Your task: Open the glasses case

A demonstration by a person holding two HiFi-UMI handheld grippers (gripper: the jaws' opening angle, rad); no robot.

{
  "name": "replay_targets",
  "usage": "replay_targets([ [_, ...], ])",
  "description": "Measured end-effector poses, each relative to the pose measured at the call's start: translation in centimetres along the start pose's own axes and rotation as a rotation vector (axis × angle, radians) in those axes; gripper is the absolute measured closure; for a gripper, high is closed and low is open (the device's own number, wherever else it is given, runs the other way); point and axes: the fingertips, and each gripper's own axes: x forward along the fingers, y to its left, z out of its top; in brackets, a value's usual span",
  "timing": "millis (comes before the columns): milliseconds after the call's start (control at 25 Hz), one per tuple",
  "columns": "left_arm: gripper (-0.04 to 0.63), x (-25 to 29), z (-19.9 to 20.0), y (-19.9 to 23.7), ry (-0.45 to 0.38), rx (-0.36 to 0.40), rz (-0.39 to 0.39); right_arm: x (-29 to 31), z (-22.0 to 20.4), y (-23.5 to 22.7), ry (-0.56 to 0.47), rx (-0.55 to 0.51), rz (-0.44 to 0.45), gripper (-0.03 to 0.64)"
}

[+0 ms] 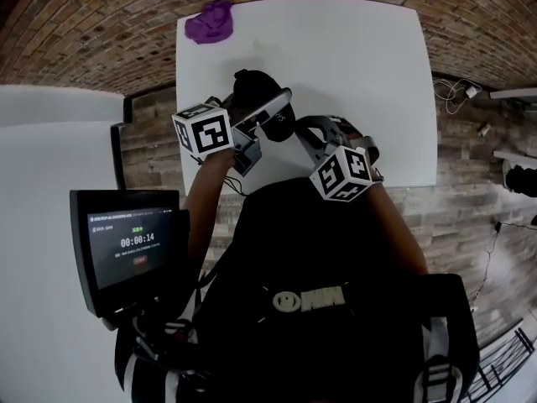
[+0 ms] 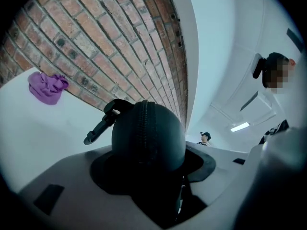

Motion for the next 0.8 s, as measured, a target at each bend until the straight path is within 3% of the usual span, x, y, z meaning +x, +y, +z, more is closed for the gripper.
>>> replay_targets([
  [160, 0.313, 0.7, -1.4, -0.4, 0.082, 0.041, 0.002, 0.1, -0.7, 0.7, 0.041, 0.007, 0.056, 0.611],
  [280, 0.316, 1.2, -3.5, -0.8, 0.192, 0.111, 0.011, -0.5, -0.2, -0.6, 0.007, 0.054, 0.022, 0.611],
  [360, 0.316, 1.4, -4.3, -1.0, 0.214, 0.127, 0.005, -0.8, 0.2, -1.5, 0.0, 0.085, 0.013, 0.612],
  [560, 0.316, 0.7, -2.0, 0.2, 0.063, 0.0, 0.006, -0.7, -2.4, 0.5, 0.055, 0.106, 0.126, 0.611],
  [640, 0.316, 0.5, -1.1, 0.2, 0.031, -0.01, 0.004, -1.0, -2.8, 1.5, 0.043, 0.104, 0.147, 0.593],
  [720, 0.314, 0.5, -0.8, -0.2, 0.023, -0.012, -0.009, -0.9, -2.5, 2.2, 0.028, 0.099, 0.154, 0.534],
  [800, 0.314, 0.7, -0.8, -0.6, 0.025, -0.009, -0.016, -0.7, -1.7, 2.0, 0.006, 0.098, 0.134, 0.526],
])
